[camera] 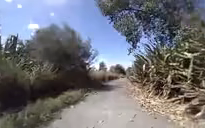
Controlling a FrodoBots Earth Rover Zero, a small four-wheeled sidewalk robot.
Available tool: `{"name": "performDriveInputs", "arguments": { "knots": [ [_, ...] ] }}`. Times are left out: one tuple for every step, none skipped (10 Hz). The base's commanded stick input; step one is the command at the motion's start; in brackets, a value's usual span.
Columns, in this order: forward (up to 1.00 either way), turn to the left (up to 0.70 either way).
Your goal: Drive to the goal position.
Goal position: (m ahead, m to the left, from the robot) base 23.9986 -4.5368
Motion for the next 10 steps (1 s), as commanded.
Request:
{"name": "performDriveInputs", "arguments": {
  "knots": [
    [0.85, 0.01],
    [0.85, 0.02],
    [0.85, -0.34],
    [0.85, -0.34],
    [0.85, 0.00],
    [0.85, 0.00],
    [0.85, 0.00],
    [0.85, 0.00],
    [0.85, 0.00],
    [0.85, 0.00]
  ]
}}
